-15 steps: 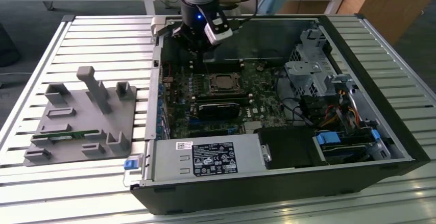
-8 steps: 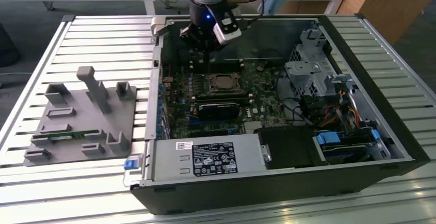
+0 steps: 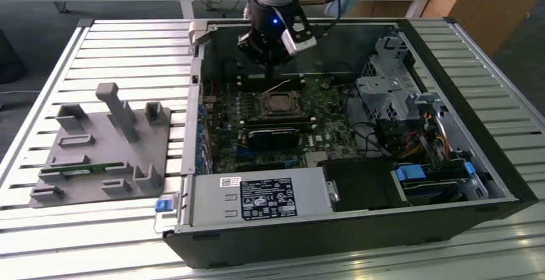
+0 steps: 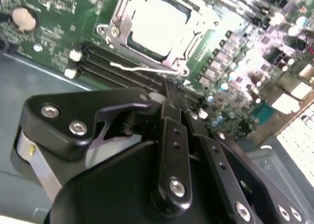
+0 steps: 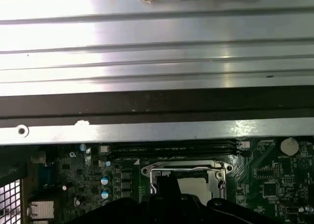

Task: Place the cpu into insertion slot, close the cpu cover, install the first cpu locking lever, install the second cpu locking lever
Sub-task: 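Install the first cpu locking lever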

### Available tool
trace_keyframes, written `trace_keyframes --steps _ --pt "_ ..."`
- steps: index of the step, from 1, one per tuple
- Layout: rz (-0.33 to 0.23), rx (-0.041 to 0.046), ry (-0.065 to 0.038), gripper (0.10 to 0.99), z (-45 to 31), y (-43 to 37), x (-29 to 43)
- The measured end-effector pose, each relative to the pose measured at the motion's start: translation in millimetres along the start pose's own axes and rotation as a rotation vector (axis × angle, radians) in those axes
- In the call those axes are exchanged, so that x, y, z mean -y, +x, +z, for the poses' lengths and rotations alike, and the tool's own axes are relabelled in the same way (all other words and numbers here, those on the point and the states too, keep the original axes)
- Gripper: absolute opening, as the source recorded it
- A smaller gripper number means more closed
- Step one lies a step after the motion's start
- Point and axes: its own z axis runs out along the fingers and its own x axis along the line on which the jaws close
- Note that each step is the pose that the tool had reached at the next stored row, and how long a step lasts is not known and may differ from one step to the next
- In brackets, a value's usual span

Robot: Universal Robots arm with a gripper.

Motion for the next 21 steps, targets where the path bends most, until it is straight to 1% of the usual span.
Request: trace_keyframes --steps 1,2,3,4,6,10,21 --pt "0.000 -0.0003 -0.011 0.106 0.1 0.0 0.0" --pt "0.000 -0.0009 -0.028 0.106 0.2 -0.1 0.0" --pt "0.000 -0.0013 -0.042 0.106 0.5 -0.1 0.0" --pt "0.000 -0.0005 -0.044 0.106 1.1 -0.1 0.0" --pt "-0.001 0.0007 -0.044 0.106 1.9 -0.2 0.0" --pt "0.000 0.0008 -0.044 0.106 4.2 -4.2 -0.1" --pt "0.000 0.0007 -0.044 0.106 19.4 -10.7 0.0"
